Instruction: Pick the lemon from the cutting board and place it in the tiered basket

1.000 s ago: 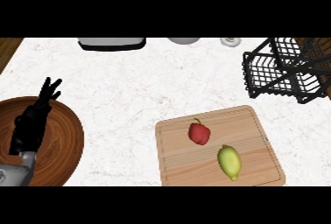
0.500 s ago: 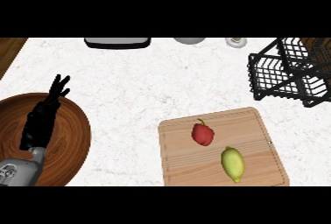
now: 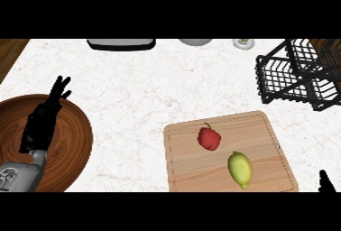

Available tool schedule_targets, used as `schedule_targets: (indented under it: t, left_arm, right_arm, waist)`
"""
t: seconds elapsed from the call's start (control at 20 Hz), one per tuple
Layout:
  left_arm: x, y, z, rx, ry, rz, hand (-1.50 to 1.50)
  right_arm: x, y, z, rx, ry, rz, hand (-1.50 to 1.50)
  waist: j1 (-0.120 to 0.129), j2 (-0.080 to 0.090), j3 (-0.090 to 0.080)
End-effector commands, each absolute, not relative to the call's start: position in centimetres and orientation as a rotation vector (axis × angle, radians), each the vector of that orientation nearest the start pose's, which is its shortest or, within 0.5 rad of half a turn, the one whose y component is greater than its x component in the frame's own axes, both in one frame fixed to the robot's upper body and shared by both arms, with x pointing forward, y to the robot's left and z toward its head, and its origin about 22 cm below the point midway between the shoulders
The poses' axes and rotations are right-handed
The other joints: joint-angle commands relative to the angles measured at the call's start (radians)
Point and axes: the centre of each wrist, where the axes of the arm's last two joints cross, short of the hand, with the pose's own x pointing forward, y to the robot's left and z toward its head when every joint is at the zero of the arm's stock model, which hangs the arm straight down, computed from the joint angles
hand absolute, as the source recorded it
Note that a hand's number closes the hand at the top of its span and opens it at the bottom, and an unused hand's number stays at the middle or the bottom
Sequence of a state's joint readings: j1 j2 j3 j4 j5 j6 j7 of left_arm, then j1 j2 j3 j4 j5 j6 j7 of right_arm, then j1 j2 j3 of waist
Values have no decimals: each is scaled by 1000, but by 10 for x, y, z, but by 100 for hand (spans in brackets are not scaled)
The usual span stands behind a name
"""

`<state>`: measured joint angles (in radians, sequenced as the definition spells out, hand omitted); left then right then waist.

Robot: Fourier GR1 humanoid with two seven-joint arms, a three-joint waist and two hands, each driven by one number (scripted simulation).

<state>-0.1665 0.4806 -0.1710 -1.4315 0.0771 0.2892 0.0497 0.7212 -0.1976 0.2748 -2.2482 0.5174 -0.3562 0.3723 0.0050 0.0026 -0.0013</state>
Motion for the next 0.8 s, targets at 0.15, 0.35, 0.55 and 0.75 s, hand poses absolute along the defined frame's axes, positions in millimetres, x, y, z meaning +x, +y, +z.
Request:
schedule_targets:
  t: [0.15,0.35,0.55,0.75]
  left_arm:
    - [253,311,29,442,-1554,-237,0]
    - [276,302,35,442,-1526,-208,0]
    - [271,300,37,446,-1547,-223,0]
    - [279,300,28,443,-1533,-230,0]
  right_arm:
    - [104,-221,41,-697,-1179,159,-150]
    - [104,-204,36,-728,-1166,183,-150]
    - [96,-192,19,-782,-1164,225,-150]
    - [93,-179,27,-838,-1146,217,-150]
  waist:
    - [2,-4,1]
    - [-6,-3,1]
    - [-5,-4,1]
    - [-10,-3,1]
